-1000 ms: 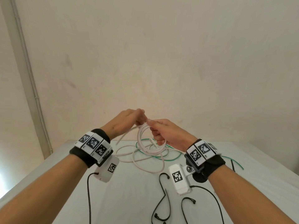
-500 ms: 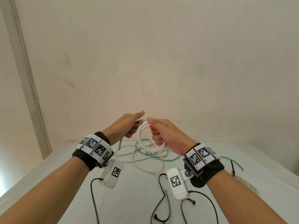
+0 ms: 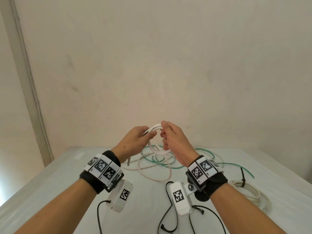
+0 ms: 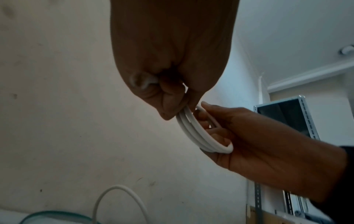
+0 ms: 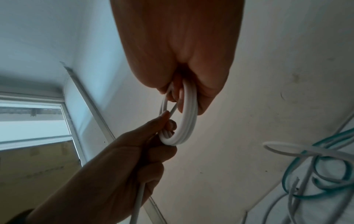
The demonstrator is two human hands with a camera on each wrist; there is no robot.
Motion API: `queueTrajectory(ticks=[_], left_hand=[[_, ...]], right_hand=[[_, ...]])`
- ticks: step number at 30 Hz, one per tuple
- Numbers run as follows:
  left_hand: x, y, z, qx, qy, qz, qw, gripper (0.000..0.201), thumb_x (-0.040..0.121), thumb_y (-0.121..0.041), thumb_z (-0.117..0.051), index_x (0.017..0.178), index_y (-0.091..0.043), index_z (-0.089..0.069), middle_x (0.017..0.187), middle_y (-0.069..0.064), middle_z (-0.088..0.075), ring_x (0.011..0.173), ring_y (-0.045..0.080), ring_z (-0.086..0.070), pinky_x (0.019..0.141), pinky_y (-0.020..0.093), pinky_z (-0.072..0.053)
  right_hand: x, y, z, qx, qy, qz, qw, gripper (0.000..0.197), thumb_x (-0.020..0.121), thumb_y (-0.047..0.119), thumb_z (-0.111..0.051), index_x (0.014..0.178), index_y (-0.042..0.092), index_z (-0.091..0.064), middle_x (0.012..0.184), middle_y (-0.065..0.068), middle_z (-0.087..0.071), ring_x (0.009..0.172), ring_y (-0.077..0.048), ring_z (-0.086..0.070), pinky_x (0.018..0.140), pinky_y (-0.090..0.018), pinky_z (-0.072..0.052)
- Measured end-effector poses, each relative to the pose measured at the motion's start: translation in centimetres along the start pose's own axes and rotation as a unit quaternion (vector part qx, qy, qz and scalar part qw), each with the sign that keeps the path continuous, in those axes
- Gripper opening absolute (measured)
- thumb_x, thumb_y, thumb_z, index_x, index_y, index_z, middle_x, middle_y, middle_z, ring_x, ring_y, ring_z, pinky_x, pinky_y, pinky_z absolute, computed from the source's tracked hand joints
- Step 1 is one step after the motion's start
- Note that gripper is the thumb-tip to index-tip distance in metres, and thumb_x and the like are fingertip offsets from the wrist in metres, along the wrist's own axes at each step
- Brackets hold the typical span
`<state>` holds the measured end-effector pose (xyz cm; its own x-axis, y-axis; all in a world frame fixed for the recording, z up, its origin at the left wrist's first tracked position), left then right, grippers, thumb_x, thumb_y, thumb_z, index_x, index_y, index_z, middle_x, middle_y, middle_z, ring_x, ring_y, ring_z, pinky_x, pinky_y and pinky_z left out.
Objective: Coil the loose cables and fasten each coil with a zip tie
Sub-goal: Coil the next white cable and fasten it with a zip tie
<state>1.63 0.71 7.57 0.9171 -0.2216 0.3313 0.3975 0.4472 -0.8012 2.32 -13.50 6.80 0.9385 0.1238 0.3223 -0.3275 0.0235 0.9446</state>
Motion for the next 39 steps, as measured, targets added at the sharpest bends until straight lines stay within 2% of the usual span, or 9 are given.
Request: queueTrajectory(ticks=[4,7,11,15,18,24,29,32,39], left_hand=[[0.0,-0.4,0.1,0.092,0.000,-0.013,0.996,0.035,0.107,-0.033,-0.054,0.079,-0.012,-0.049,0.065,0.000,-0.043,0.053,0.012,-0.034,0.055,0.031,-0.032],[0.0,-0.5,0.3,0.096,0.016,-0.001,0.995,0.037,0.106,-0.034,-0.056,0.076,-0.013,-0.047,0.066,0.001,-0.044,0.055,0.016,-0.035,0.056,0.033,-0.032],[-0.1,-0.6,0.4,0.087,0.036,0.009,0.996,0.037,0.106,-0.032,-0.056,0.075,-0.014,-0.046,0.062,-0.001,-0.040,0.051,0.015,-0.032,0.050,0.029,-0.029],[-0.2,-0.2,0.8,0.007,0.055,0.031,0.998,0.034,0.107,-0.029,-0.056,0.078,-0.013,-0.046,0.063,0.001,-0.034,0.051,0.015,-0.026,0.045,0.026,-0.025],[-0.5,0.1,0.7,-0.007,0.072,0.037,0.997,0.034,0.107,-0.027,-0.055,0.077,-0.014,-0.046,0.062,0.000,-0.032,0.052,0.014,-0.024,0.045,0.024,-0.023],[-0.7,0.7,0.9,-0.028,0.072,0.051,0.996,0.031,0.108,-0.026,-0.054,0.082,-0.011,-0.046,0.065,0.001,-0.031,0.051,0.011,-0.024,0.043,0.020,-0.025],[-0.4,-0.4,1.5,-0.082,0.062,0.039,0.994,0.032,0.107,-0.027,-0.056,0.078,-0.014,-0.051,0.060,-0.006,-0.035,0.051,0.009,-0.028,0.044,0.018,-0.025],[0.0,-0.7,2.1,-0.091,0.029,0.033,0.995,0.030,0.106,-0.029,-0.058,0.084,-0.009,-0.053,0.059,-0.003,-0.035,0.049,0.010,-0.026,0.043,0.019,-0.026],[0.2,0.4,3.0,-0.102,-0.052,0.037,0.993,0.032,0.104,-0.029,-0.060,0.080,-0.010,-0.050,0.060,-0.001,-0.030,0.046,0.010,-0.023,0.041,0.020,-0.025]], right_hand=[[-0.1,-0.2,-0.1,0.027,0.018,-0.027,0.999,0.042,0.111,0.044,-0.037,0.092,0.011,-0.056,0.079,-0.004,-0.047,0.049,-0.012,-0.039,0.052,-0.030,-0.042],[-0.1,-0.6,0.2,0.089,0.025,-0.084,0.992,0.054,0.111,0.048,-0.035,0.085,0.007,-0.058,0.076,-0.012,-0.057,0.050,-0.022,-0.053,0.065,-0.042,-0.055],[0.0,-0.4,1.1,0.075,0.051,-0.117,0.989,0.044,0.112,0.034,-0.039,0.098,0.002,-0.066,0.084,-0.015,-0.068,0.066,-0.029,-0.070,0.075,-0.047,-0.063],[-0.2,-0.4,1.5,0.098,0.085,-0.133,0.983,0.036,0.111,0.029,-0.045,0.104,0.002,-0.068,0.086,-0.014,-0.068,0.073,-0.030,-0.071,0.073,-0.046,-0.062],[-0.5,-0.7,1.6,0.063,0.110,-0.130,0.983,0.034,0.110,0.032,-0.046,0.107,0.006,-0.069,0.091,-0.017,-0.065,0.079,-0.031,-0.072,0.079,-0.047,-0.061],[-1.2,-1.4,1.4,0.153,0.147,-0.154,0.965,0.031,0.108,0.026,-0.051,0.112,0.002,-0.069,0.103,-0.020,-0.069,0.107,-0.041,-0.070,0.096,-0.051,-0.058],[-1.0,-0.9,1.0,0.281,0.133,-0.132,0.941,0.026,0.100,0.024,-0.060,0.115,0.003,-0.063,0.104,-0.019,-0.068,0.091,-0.035,-0.073,0.089,-0.048,-0.062],[-0.8,-0.7,0.6,0.340,0.106,-0.116,0.927,0.018,0.098,0.018,-0.063,0.105,0.003,-0.065,0.102,-0.017,-0.066,0.084,-0.035,-0.073,0.081,-0.044,-0.064],[0.3,-0.4,-0.1,0.290,0.061,-0.096,0.950,0.032,0.105,0.013,-0.056,0.073,0.007,-0.056,0.091,-0.014,-0.060,0.083,-0.032,-0.072,0.081,-0.044,-0.064]])
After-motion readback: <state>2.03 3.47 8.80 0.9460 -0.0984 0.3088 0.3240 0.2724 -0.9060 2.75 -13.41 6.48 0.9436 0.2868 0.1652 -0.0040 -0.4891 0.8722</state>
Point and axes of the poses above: each hand's wrist, its own x-axis towards the middle knuckle, its own z-axis out of the back of the hand, y = z × x, the point moved 8 cm from there along x, towards the middle knuckle
